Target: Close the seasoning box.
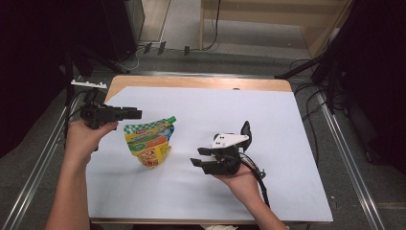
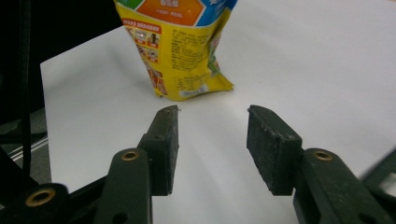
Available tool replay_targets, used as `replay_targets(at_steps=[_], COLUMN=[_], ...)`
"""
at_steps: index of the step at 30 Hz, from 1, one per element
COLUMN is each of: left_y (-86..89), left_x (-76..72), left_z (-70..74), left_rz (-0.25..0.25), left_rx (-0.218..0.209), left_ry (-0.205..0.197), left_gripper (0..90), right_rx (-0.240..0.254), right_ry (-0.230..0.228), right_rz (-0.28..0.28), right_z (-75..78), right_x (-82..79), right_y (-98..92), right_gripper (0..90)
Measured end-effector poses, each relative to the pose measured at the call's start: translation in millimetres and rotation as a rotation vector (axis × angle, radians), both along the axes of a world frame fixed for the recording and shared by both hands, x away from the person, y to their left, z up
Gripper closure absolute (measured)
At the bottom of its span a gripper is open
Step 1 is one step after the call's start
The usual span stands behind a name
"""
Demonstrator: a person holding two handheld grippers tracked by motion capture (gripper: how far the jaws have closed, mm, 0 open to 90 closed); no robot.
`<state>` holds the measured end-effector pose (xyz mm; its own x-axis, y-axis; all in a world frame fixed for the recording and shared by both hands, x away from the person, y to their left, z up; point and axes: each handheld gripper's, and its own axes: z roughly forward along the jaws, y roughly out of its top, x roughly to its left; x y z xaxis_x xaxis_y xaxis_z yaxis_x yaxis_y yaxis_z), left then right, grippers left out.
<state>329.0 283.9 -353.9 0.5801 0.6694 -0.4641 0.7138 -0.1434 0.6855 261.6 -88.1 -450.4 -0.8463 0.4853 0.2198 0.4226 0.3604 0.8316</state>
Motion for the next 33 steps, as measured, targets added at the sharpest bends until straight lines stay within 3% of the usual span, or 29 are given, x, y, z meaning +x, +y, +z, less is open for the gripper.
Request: replay_targets(at_steps=[14, 18, 26, 33], left_y=[1.3, 3.2, 1.9, -0.2], left_x=[3.9, 5.2, 6.2, 6.1], left_z=[-25.2, -29.3, -34.9, -37.3], left_rz=[0.018, 0.023, 0.013, 0.015], left_rx=[0.007, -0.019, 0.011, 0.022], left_ry=[0.002, 0.004, 0.006, -0.014], left_gripper=[48.7, 47.1, 47.2, 47.4], right_rx=[-0.009, 0.000, -0.006, -0.012], right_ry=[0.032, 0.031, 0.035, 0.027], right_rz=[-0.016, -0.021, -0.037, -0.050], right_z=[21.1, 27.1, 39.3, 50.9], right_x=[8.3, 10.5, 13.9, 16.9], right_y=[-27.2, -35.2, -52.1, -69.6], right_gripper=[74.7, 79.7, 88.8, 90.0])
